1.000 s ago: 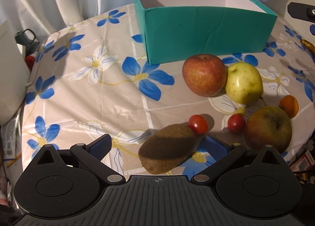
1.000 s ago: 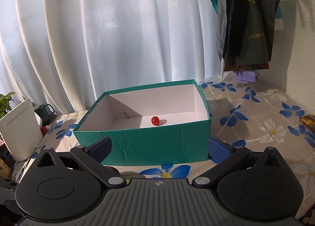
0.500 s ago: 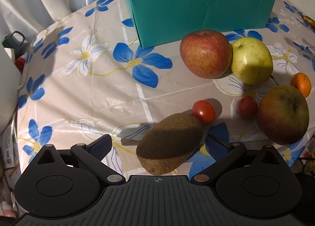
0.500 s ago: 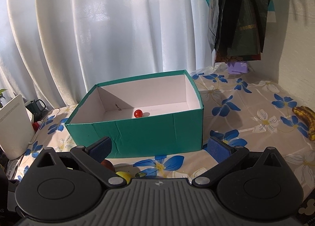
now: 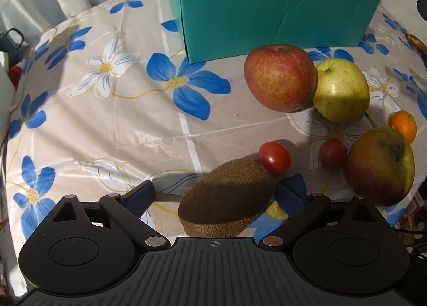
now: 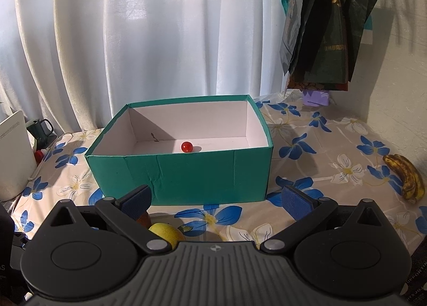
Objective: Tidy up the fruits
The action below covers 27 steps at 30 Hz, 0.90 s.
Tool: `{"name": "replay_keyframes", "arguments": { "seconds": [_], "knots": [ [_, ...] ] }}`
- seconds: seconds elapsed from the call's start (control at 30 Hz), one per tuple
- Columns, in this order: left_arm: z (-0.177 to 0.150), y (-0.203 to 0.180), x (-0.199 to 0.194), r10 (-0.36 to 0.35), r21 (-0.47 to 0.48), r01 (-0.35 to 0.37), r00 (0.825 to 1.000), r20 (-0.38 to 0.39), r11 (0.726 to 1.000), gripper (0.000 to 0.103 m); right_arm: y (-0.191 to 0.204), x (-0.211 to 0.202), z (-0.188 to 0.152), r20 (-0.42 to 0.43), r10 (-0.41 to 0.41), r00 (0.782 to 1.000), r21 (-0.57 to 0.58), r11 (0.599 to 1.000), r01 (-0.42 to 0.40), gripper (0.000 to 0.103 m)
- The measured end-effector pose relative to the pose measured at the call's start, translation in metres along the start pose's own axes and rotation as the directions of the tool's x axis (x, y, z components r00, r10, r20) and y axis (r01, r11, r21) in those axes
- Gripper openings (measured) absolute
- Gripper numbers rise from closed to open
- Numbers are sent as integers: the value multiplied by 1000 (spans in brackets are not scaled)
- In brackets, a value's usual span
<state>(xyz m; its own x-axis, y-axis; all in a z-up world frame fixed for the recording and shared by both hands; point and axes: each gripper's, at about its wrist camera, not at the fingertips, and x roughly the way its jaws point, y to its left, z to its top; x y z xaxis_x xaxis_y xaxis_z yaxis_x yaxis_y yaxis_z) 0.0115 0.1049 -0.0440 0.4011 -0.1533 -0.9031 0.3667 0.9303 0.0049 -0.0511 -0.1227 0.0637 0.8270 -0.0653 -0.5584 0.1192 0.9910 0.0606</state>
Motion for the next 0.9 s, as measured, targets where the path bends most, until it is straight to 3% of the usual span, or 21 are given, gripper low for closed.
{"name": "replay_keyframes", "arguments": {
  "seconds": [0.13, 0.23, 0.43, 0.67, 0.83, 0.9],
  "knots": [
    [0, 0, -4, -13, 11, 12, 1000, 17, 1000, 85, -2, -2, -2, -5, -20, 1000, 7, 1000, 20, 103],
    [2, 0, -8, -31, 16, 30, 999, 29, 999, 63, 0, -3, -3, -11, -30, 999, 3, 1000, 30, 103],
    [6, 8, -9, -54, -29, 55, 998, 32, 998, 59, 9, -6, -4, -39, -62, 997, -50, 997, 60, 103],
    [15, 3, -19, -20, -79, 24, 998, 55, 997, 57, -1, 5, -19, -96, -80, 992, -158, 985, 65, 103],
    [18, -1, -19, -4, -106, 7, 1000, 23, 994, 56, -18, 29, -41, -229, -41, 973, -130, 991, 11, 91],
    [19, -3, -21, 5, -106, -4, 1000, 16, 994, 56, -23, 38, -49, -283, -15, 959, -99, 995, -14, 79]
  ]
}}
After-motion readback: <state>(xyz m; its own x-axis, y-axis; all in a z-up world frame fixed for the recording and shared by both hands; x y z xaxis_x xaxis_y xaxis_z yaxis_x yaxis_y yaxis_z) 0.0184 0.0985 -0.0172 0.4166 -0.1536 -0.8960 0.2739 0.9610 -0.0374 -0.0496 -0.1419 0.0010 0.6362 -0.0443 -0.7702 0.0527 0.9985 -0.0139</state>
